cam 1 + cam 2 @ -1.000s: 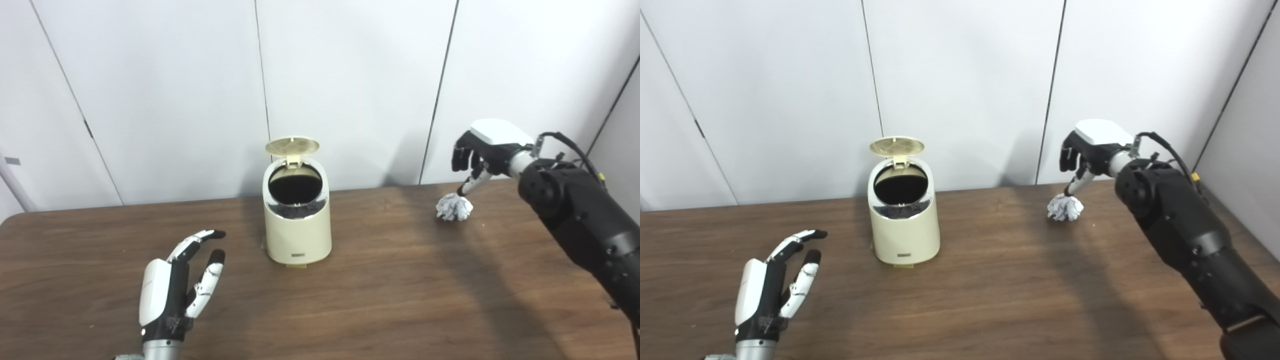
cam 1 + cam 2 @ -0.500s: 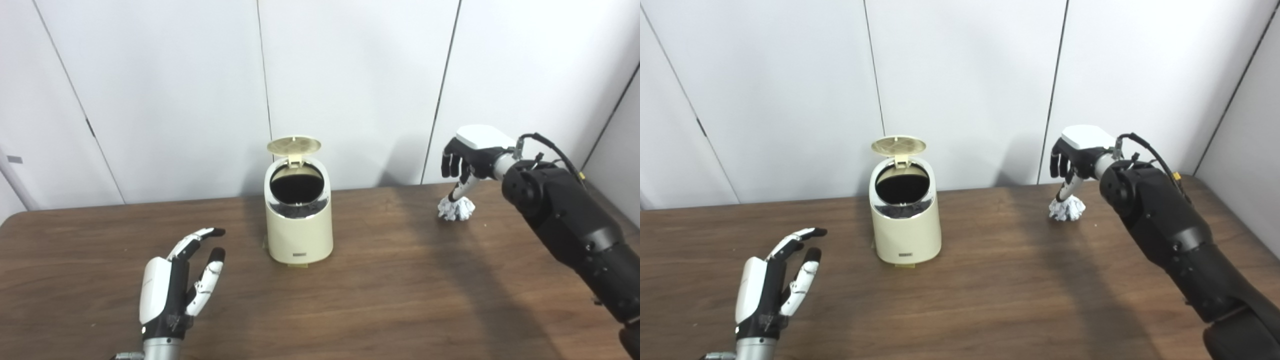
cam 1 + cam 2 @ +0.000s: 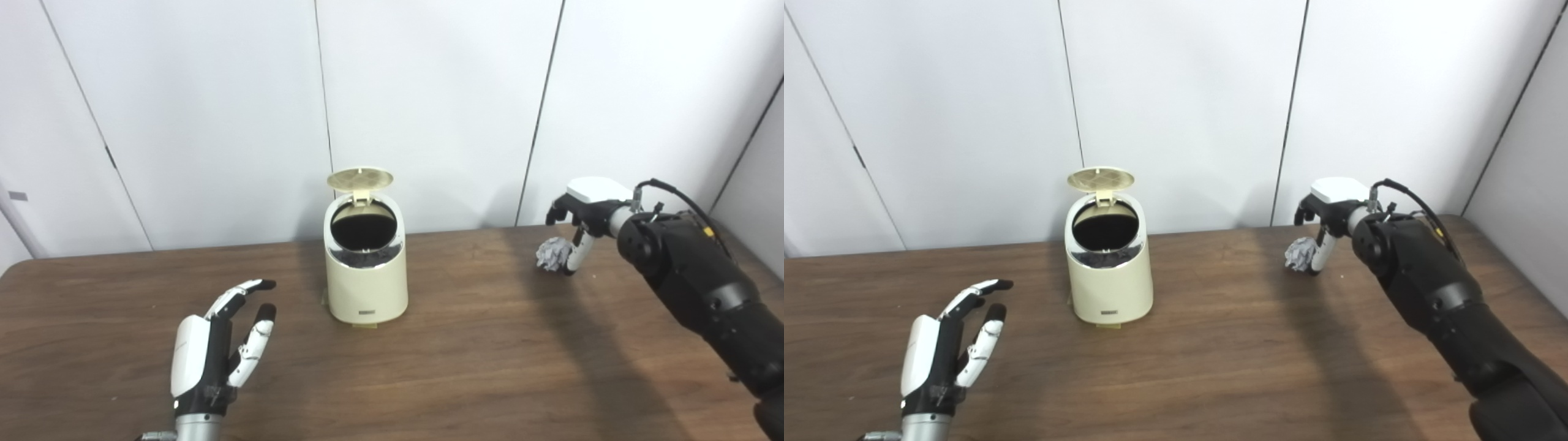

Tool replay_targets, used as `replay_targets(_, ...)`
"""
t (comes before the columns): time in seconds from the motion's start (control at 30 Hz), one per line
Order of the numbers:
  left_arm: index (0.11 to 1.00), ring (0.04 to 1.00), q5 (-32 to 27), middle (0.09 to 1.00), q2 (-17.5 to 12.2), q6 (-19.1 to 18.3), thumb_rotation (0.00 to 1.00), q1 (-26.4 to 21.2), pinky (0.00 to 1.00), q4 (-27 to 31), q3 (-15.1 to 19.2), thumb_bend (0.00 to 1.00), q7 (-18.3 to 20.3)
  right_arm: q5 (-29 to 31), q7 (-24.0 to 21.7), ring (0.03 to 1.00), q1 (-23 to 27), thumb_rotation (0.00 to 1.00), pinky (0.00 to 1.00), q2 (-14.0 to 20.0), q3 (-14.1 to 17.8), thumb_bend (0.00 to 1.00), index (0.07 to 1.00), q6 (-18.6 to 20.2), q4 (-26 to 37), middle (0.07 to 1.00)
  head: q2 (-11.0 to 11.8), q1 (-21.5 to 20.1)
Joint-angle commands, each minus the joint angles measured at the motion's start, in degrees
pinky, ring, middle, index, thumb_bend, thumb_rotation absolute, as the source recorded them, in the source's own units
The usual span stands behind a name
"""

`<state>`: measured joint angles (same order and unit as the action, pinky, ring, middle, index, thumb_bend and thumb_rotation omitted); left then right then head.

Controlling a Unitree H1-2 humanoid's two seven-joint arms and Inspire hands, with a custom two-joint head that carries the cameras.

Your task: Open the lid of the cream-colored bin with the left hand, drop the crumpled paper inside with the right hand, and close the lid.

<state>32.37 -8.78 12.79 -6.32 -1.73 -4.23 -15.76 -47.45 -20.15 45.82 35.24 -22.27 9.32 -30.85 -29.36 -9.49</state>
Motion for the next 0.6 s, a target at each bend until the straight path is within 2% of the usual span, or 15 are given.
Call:
replay_targets(0.0, 0.758, 0.799, 1.03, 0.782, -0.12, 0.88, 1.00, 1.63, 0.76, -1.99, -0.24, 0.46, -1.36, -0.46, 1.00, 0.715, 3.66, 0.15, 0.57, 1.19, 0.66, 0.95, 0.729, 0.70, 1.04, 0.805, -0.11, -0.05)
replay_targets(0.1, 0.758, 0.801, 1.11, 0.783, -0.13, 0.92, 1.00, 1.68, 0.77, -2.02, -0.27, 0.46, -1.39, -1.12, -0.02, 0.743, 3.46, 0.16, 0.59, 1.22, 0.16, 0.94, 0.742, 1.71, 1.30, 0.827, -0.11, -0.10)
replay_targets(0.27, 0.757, 0.802, 1.13, 0.786, -0.02, 0.81, 1.00, 1.80, 0.76, -1.88, -0.32, 0.46, -1.37, -0.98, 0.36, 0.777, 3.66, 0.16, 0.62, 1.17, -0.38, 0.95, 0.740, 0.96, -0.54, 0.839, -0.23, 0.06)
replay_targets(0.4, 0.760, 0.803, 1.08, 0.786, 0.12, 0.74, 1.00, 1.84, 0.77, -1.75, -0.38, 0.46, -1.32, 0.38, 0.66, 0.723, 3.20, 0.14, 0.59, 1.38, -0.01, 0.94, 0.738, -0.96, -0.83, 0.798, -0.27, 0.29)
replay_targets(0.57, 0.756, 0.800, 1.31, 0.783, 0.27, 0.33, 1.00, 2.05, 0.76, -1.28, -0.44, 0.46, -1.21, 1.24, -0.17, 0.746, 3.04, 0.12, 0.61, 1.42, -0.07, 0.92, 0.740, -1.56, -0.85, 0.813, -0.31, 0.46)
